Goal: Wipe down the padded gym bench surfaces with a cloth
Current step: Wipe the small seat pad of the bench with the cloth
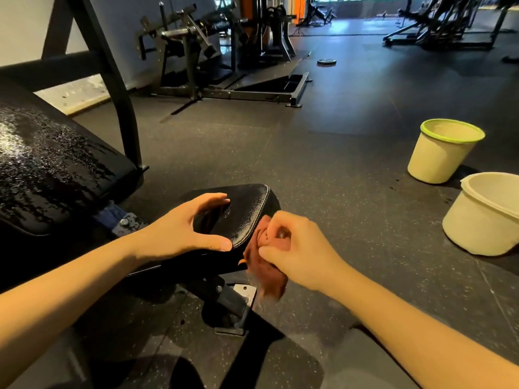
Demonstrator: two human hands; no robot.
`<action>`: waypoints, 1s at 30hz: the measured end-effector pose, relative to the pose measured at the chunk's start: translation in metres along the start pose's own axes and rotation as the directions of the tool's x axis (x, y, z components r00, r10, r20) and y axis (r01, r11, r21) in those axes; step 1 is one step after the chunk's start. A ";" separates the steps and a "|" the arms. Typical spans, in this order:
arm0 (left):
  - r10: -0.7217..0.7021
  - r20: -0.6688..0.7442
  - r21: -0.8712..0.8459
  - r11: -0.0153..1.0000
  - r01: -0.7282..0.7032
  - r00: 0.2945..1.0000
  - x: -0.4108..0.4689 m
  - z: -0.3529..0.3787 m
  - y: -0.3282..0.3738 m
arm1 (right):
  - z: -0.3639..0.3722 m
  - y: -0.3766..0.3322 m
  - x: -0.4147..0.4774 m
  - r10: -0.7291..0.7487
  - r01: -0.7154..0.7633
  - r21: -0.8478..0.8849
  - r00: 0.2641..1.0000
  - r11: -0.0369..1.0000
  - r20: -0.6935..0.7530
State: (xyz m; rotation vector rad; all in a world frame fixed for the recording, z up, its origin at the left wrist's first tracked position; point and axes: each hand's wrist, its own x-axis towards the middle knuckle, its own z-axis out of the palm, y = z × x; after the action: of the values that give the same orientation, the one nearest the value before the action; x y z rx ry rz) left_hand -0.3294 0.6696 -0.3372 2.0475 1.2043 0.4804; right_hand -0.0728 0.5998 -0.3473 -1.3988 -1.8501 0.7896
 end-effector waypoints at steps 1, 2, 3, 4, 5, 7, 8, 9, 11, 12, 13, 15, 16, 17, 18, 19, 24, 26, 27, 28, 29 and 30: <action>0.000 -0.009 -0.001 1.000 0.000 1.000 -0.001 0.001 0.000 | 0.000 0.001 0.006 0.036 -0.035 0.027 0.999 0.999 -0.030; -0.003 -0.022 0.001 1.000 0.003 1.000 -0.002 0.001 0.001 | 0.000 0.003 0.014 0.089 -0.083 0.080 0.993 0.993 -0.077; -0.011 -0.035 0.001 1.000 0.011 0.999 -0.004 0.002 0.001 | 0.000 0.005 0.022 0.152 -0.132 0.147 0.979 0.980 -0.137; -0.022 -0.048 0.006 1.000 0.022 0.999 -0.007 0.003 0.002 | 0.000 0.008 0.028 0.211 -0.170 0.206 0.957 0.964 -0.198; -0.030 -0.063 0.018 0.999 0.031 0.998 -0.009 0.003 0.002 | 0.000 0.009 0.033 0.250 -0.191 0.237 0.936 0.952 -0.249; -0.037 -0.100 0.062 0.997 0.044 0.994 -0.013 0.003 0.002 | 0.007 0.005 0.029 0.214 -0.169 0.163 0.921 0.972 -0.324; -0.037 -0.115 0.091 0.995 0.048 0.993 -0.014 0.002 0.003 | 0.012 -0.001 0.019 0.152 -0.118 0.122 0.931 0.986 -0.331; -0.033 -0.125 0.118 0.992 0.048 0.992 -0.014 0.001 0.004 | 0.016 -0.005 0.007 0.085 -0.055 0.108 0.951 0.993 -0.296; -0.033 -0.116 0.126 0.991 0.048 0.993 -0.014 -0.001 0.004 | 0.020 -0.012 -0.017 -0.019 0.028 0.076 0.993 0.997 -0.115; -0.040 -0.105 0.112 0.992 0.051 0.994 -0.015 -0.001 0.003 | 0.018 -0.014 -0.025 -0.050 0.051 0.018 0.998 0.999 -0.022; -0.047 -0.096 0.098 0.994 0.056 0.994 -0.015 -0.002 0.000 | 0.012 -0.015 -0.027 -0.059 0.059 -0.035 0.998 0.998 0.008; -0.058 -0.105 0.073 0.995 0.066 0.993 -0.019 -0.006 -0.008 | -0.004 -0.020 -0.015 -0.068 0.062 -0.044 0.988 0.997 -0.141; -0.061 -0.114 0.061 0.996 0.068 0.992 -0.022 -0.008 -0.012 | -0.013 -0.025 -0.005 -0.102 0.090 -0.056 0.963 0.994 -0.250; -0.064 -0.117 0.053 0.996 0.071 0.991 -0.025 -0.009 -0.016 | -0.019 -0.031 0.007 -0.164 0.137 -0.103 0.933 0.985 -0.321; -0.070 -0.110 0.050 0.996 0.075 0.991 -0.027 -0.011 -0.018 | -0.020 -0.038 0.018 -0.238 0.183 -0.183 0.909 0.966 -0.343; -0.075 -0.099 0.049 0.996 0.080 0.992 -0.028 -0.012 -0.020 | -0.017 -0.042 0.029 -0.297 0.216 -0.265 0.900 0.940 -0.320; -0.080 -0.089 0.024 0.996 0.082 0.993 -0.028 -0.011 -0.029 | 0.021 -0.051 0.059 -0.328 0.353 -0.560 0.933 0.750 0.150; -0.086 -0.100 0.008 0.996 0.087 0.991 -0.028 -0.012 -0.032 | 0.022 -0.052 0.083 -0.283 0.350 -0.610 0.937 0.711 0.206; -0.090 -0.106 0.006 0.996 0.091 0.990 -0.027 -0.012 -0.033 | 0.022 -0.050 0.101 -0.233 0.315 -0.641 0.949 0.700 0.212; -0.096 -0.110 0.008 0.995 0.097 0.989 -0.027 -0.012 -0.033 | 0.022 -0.048 0.120 -0.168 0.262 -0.678 0.965 0.687 0.202; -0.097 -0.113 0.010 0.995 0.098 0.989 -0.027 -0.012 -0.033 | 0.022 -0.047 0.137 -0.108 0.204 -0.706 0.978 0.678 0.179; -0.092 -0.114 0.008 0.996 0.094 0.989 -0.028 -0.013 -0.033 | 0.025 -0.047 0.149 -0.066 0.153 -0.712 0.987 0.686 0.147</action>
State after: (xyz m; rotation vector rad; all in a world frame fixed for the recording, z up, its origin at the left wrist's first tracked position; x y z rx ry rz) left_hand -0.3710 0.6612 -0.3517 1.9876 1.3674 0.5510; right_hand -0.1475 0.7314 -0.3011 -1.6937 -2.4555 0.0257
